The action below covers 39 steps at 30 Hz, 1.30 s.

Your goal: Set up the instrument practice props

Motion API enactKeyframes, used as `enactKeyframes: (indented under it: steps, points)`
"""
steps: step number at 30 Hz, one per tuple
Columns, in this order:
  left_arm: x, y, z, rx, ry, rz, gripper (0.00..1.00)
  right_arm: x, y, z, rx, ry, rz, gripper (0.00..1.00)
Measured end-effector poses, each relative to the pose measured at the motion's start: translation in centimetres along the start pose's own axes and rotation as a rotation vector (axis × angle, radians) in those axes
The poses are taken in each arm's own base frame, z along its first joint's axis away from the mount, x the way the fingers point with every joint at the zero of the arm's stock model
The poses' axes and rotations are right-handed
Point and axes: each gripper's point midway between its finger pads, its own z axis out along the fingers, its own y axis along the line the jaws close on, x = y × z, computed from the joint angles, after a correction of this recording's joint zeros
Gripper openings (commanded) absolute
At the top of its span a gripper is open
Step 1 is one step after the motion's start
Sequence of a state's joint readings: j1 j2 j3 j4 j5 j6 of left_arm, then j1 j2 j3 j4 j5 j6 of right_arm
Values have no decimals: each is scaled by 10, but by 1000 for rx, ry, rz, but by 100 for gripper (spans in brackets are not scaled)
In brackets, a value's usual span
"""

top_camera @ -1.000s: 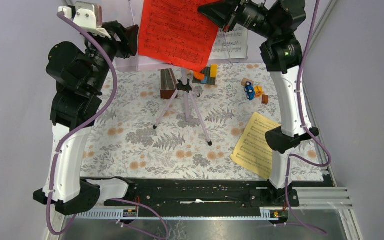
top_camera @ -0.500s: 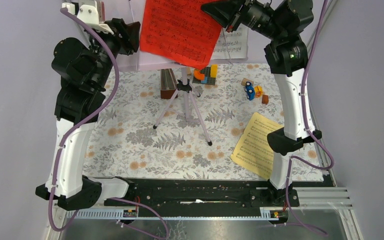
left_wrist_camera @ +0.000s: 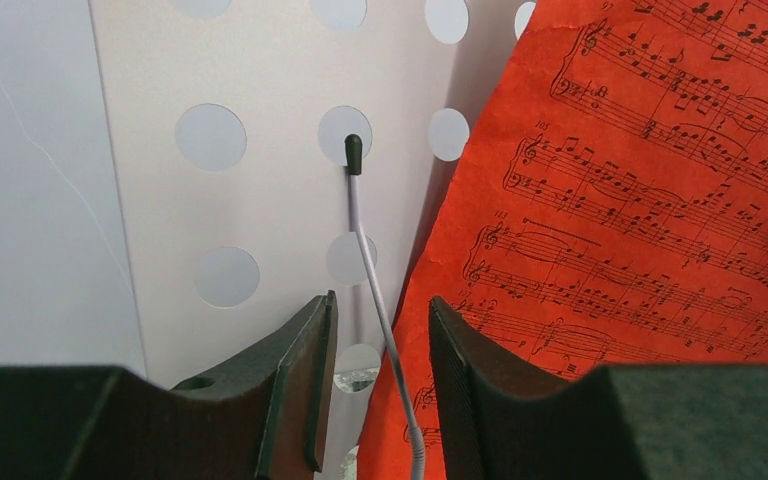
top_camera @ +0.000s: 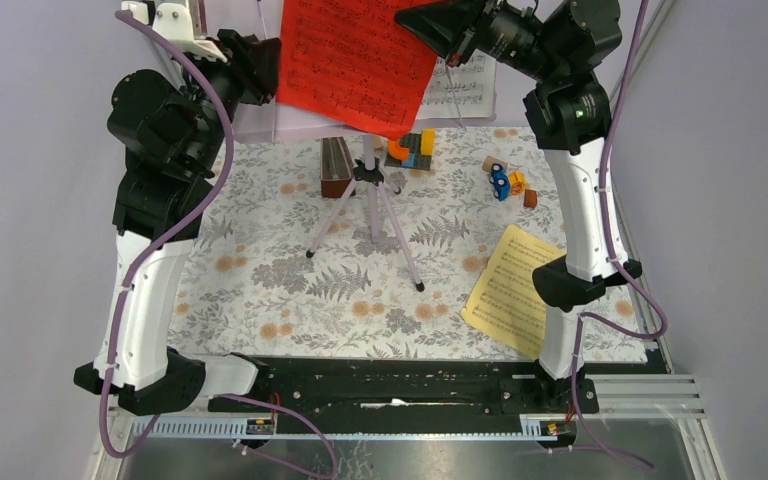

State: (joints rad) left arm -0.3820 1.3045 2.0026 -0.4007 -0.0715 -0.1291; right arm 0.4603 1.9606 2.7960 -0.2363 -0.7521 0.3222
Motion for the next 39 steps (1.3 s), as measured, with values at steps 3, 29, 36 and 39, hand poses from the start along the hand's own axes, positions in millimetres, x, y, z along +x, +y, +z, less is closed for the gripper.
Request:
enactKeyframes:
  steps: [3, 29, 36, 39]
  points:
    - [0, 0, 0, 0, 0, -7, 40, 0, 0, 0, -1, -2, -1, 0]
    - [5, -2, 6, 0, 8, -73, 21, 1, 3, 3, -8, -4, 15, 0]
    - [5, -2, 6, 0, 9, -88, 6, 1, 3, 3, -8, -3, 15, 0]
    - [5, -4, 6, 8, 12, -100, 0, 2, 2, 3, -7, -3, 16, 0]
